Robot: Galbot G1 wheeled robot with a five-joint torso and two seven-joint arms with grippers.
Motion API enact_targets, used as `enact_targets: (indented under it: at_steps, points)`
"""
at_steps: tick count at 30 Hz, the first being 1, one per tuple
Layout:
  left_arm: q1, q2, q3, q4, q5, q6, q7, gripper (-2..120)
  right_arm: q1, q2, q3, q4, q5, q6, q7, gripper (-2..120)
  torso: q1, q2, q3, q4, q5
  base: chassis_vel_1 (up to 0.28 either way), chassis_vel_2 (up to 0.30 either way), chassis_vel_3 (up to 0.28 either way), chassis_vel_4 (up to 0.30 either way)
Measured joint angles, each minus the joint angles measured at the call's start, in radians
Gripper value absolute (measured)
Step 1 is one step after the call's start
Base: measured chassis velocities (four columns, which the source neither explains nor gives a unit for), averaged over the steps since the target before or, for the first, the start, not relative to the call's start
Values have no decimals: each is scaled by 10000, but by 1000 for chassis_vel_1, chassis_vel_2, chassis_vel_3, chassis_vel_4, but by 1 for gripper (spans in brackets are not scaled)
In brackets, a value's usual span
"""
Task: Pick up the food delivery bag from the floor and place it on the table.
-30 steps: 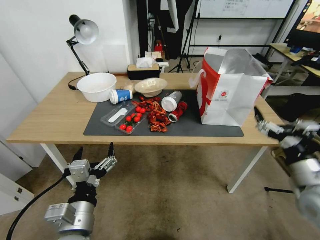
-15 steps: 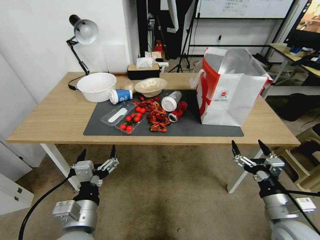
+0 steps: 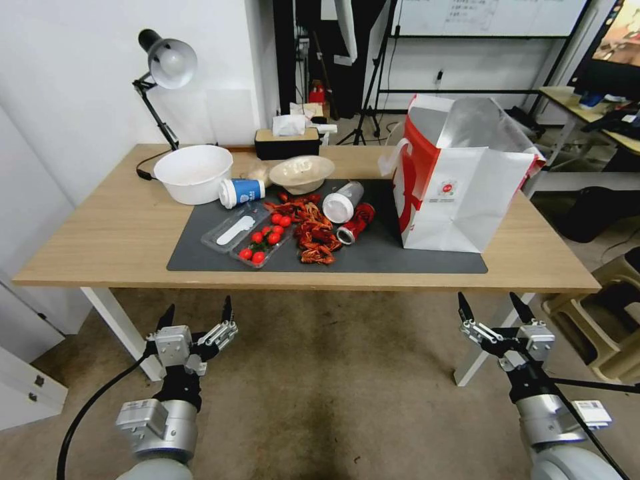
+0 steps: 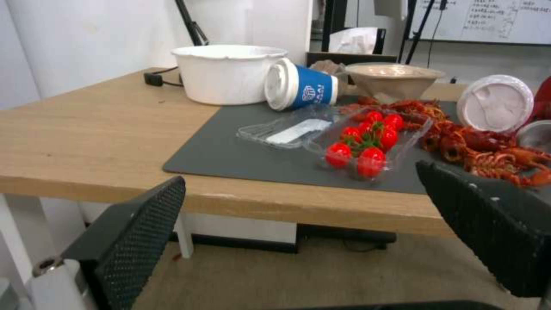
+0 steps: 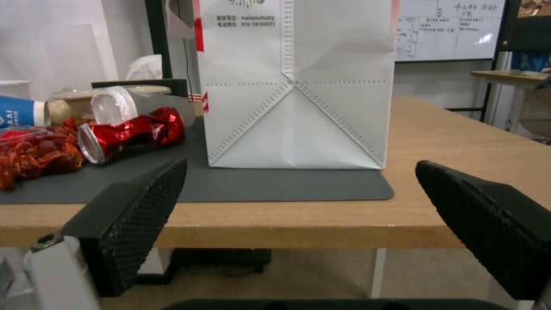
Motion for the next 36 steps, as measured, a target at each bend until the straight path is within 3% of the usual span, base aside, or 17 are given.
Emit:
enact_targets:
  at_steps: [36]
  points:
    - [33, -17, -22, -14, 42, -1, -28, 100, 2, -9, 7, -11, 20, -30, -11, 100, 1, 0, 0, 0, 0, 0, 0, 0, 0]
